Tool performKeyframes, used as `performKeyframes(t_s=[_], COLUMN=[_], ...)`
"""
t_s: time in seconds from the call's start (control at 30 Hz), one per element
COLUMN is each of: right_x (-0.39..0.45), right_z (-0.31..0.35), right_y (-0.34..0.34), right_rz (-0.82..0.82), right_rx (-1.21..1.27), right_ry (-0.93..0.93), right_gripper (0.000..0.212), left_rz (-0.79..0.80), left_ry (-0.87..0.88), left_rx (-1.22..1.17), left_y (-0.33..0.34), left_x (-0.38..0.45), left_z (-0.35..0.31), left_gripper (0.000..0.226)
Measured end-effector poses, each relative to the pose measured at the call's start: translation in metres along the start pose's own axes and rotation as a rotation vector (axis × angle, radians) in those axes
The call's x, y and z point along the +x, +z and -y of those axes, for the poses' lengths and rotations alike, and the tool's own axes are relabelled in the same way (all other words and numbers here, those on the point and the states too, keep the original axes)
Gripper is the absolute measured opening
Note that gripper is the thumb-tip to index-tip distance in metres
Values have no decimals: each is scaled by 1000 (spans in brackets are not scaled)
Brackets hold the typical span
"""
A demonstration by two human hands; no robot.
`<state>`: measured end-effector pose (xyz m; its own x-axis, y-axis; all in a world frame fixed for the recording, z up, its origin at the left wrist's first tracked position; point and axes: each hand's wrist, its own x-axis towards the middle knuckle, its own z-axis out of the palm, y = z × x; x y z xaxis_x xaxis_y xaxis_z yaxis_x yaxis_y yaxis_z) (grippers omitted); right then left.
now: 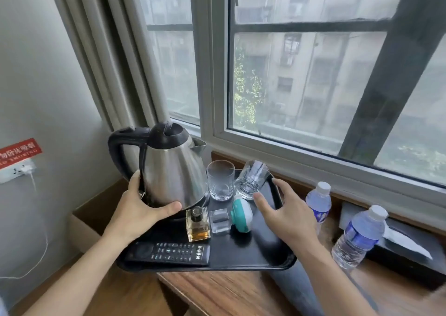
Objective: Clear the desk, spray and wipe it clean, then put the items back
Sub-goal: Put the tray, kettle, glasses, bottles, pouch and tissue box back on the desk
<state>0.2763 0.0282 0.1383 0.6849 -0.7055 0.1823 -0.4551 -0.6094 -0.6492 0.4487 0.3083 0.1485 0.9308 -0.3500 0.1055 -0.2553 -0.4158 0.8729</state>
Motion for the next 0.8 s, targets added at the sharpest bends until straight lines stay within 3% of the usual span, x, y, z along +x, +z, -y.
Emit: performKeyframes(t_s=[0.13,0.27,0.57,0.8], right_x=[33,62,95,93], right_z=[3,7,4,-7], right_y=[32,59,112,144], right_rz=[-52,-96,-73,-104], right_rx=[17,42,16,34], right_ry=[43,87,277,480], right_gripper=[71,69,74,77], left_rz=[31,60,215,378], left_ry=[28,42,96,155], left_rx=[-14,-17,8,25], left_y=[8,18,61,108], left_x=[57,110,209,267], left_z=[16,27,68,114], left_gripper=[146,115,97,127])
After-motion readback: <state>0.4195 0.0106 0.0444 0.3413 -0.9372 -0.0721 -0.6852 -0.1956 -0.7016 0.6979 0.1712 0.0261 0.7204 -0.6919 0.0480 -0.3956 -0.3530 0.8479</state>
